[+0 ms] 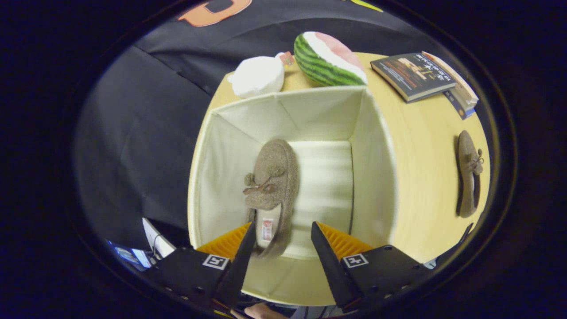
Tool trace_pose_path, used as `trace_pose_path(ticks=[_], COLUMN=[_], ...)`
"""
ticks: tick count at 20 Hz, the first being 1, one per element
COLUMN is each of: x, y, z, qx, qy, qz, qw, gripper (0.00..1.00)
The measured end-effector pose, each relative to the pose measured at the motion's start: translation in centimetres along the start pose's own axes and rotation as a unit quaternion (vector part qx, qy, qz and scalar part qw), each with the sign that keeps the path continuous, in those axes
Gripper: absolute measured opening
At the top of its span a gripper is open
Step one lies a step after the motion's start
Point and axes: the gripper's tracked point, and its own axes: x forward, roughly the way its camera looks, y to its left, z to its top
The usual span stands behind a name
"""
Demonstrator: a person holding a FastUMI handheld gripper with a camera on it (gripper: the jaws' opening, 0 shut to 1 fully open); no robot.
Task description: Open the storage box then place both shoes into the box .Put the left shoe in first, then the right shoe, with the right side of both shoes facing outward in a uniform manner.
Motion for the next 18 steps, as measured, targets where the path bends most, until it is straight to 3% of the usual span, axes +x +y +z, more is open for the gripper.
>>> trace_pose_path(ticks=[1, 2, 10, 18], x=[-1.5, -2.6, -9.5, -10.2], y=[-0.1, -0.3, -7.2, -23.6], z=[0.0, -0.3, -0.1, 1.4], qx=[-0.012, -0.021, -0.057, -0.025], qy=[-0.004, -0.007, -0.024, -0.031], qz=[0.008, 0.018, 0.051, -0.016], qw=[1.0, 1.0, 0.997, 0.999], gripper=[0.8, 0.96, 0.96, 0.96])
